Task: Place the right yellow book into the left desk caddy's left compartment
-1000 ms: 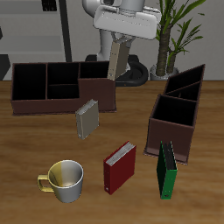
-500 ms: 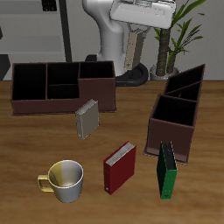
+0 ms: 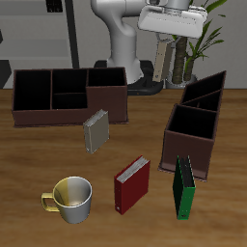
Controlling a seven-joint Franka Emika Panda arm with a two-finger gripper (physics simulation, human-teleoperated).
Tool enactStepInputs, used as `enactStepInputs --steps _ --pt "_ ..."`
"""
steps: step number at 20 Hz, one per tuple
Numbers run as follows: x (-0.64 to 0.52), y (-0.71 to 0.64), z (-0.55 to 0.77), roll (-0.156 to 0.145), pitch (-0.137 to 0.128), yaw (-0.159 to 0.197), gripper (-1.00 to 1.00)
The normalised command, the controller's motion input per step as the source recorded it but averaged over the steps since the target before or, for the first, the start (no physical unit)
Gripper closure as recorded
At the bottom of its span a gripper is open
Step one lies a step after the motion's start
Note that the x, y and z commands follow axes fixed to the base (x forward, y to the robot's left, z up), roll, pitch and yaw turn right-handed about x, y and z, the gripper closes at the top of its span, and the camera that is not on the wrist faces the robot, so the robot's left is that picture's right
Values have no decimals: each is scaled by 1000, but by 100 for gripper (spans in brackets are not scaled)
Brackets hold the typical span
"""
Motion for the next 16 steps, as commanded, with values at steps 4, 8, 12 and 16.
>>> enactStepInputs --steps 4,8,12,16 --pt "-272 320 -48 13 -23 18 100" --pt "-225 432 -76 56 32 4 100" --pt "-205 283 107 25 -8 -26 100" --pt "-138 404 -19 45 -1 4 100"
